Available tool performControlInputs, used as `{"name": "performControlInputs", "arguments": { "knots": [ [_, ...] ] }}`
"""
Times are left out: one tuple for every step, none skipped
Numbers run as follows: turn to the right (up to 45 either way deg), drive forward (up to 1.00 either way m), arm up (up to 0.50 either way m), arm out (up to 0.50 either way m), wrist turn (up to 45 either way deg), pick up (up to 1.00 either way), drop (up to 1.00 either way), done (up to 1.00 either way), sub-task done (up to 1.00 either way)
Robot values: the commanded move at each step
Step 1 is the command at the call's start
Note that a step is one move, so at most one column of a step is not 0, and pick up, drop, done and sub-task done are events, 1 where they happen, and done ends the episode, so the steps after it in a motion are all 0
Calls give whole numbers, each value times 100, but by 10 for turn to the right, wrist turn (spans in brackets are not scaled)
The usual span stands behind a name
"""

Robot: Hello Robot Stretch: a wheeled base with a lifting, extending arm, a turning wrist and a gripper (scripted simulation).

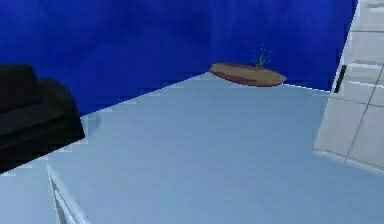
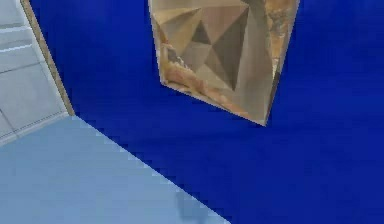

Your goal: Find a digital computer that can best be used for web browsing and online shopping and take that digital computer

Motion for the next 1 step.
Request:
{"name": "performControlInputs", "arguments": {
  "knots": [
    [0, 55, 0, 0, 0, 0, 0, 0, 0]
  ]
}}
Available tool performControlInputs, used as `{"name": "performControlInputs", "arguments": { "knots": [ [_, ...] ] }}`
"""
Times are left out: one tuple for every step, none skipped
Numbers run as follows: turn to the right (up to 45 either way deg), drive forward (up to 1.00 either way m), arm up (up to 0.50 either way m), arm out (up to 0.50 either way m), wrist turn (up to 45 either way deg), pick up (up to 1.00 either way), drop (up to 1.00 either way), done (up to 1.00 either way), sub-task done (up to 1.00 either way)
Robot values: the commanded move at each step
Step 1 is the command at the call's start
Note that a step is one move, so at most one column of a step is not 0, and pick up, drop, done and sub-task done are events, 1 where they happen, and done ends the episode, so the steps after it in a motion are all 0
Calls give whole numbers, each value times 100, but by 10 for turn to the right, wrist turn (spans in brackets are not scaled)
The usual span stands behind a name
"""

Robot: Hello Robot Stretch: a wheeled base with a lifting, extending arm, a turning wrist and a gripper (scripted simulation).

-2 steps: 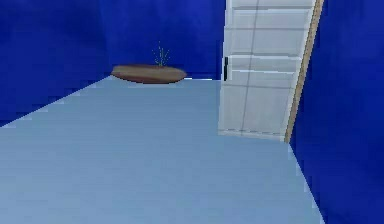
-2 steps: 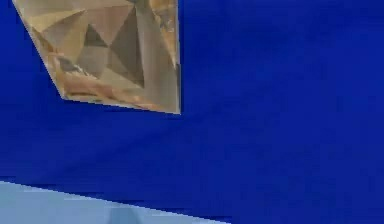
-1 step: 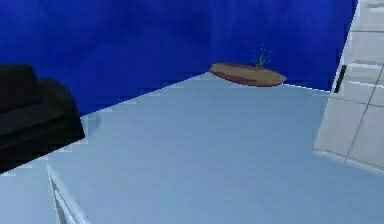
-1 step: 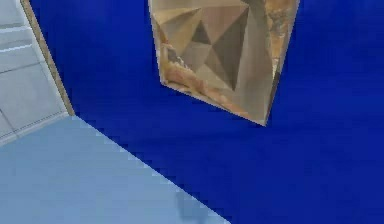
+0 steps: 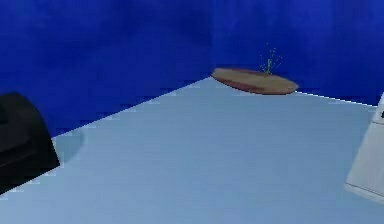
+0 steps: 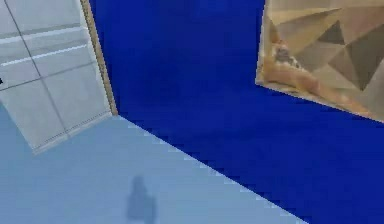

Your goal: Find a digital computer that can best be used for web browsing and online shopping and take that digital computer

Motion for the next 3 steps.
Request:
{"name": "performControlInputs", "arguments": {
  "knots": [
    [-450, 0, 0, 0, 0, 0, 0, 0, 0],
    [-60, 0, 0, 0, 0, 0, 0, 0, 0],
    [0, 70, 0, 0, 0, 0, 0, 0, 0]
  ]
}}
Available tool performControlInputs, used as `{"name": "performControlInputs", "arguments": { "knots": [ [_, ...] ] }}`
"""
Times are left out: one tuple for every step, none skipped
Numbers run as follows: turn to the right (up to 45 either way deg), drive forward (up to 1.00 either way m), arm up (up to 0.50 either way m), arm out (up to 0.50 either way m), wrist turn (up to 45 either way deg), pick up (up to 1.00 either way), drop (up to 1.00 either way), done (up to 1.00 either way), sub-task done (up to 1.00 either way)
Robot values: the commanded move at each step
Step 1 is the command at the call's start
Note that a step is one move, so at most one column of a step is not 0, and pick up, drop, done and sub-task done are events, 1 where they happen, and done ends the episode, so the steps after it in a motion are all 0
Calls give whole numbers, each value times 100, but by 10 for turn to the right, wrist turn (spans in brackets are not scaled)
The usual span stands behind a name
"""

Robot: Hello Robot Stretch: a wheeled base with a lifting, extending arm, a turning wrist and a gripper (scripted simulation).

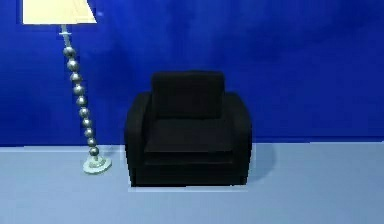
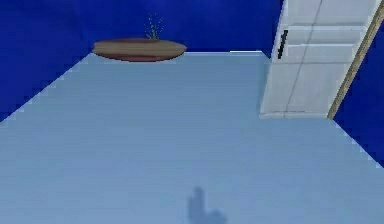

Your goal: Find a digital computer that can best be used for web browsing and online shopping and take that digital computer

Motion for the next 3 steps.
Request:
{"name": "performControlInputs", "arguments": {
  "knots": [
    [-420, 0, 0, 0, 0, 0, 0, 0, 0],
    [0, 25, 0, 0, 0, 0, 0, 0, 0],
    [-150, 0, 0, 0, 0, 0, 0, 0, 0]
  ]
}}
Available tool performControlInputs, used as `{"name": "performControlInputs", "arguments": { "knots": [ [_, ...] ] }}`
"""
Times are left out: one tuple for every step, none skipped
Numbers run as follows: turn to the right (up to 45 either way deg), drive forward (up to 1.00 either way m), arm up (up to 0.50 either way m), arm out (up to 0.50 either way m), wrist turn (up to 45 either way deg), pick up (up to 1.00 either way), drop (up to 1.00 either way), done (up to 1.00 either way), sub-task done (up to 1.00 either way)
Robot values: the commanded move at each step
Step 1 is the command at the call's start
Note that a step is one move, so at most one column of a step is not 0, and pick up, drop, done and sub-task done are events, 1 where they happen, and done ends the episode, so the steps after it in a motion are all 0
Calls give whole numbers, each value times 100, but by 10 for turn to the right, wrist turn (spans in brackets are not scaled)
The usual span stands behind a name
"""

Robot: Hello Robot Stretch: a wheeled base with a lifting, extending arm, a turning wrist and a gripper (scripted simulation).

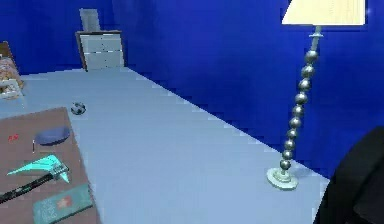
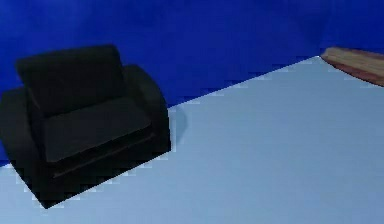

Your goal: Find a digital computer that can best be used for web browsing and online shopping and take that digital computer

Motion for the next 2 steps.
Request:
{"name": "performControlInputs", "arguments": {
  "knots": [
    [0, 50, 0, 0, 0, 0, 0, 0, 0],
    [-330, 0, 0, 0, 0, 0, 0, 0, 0]
  ]
}}
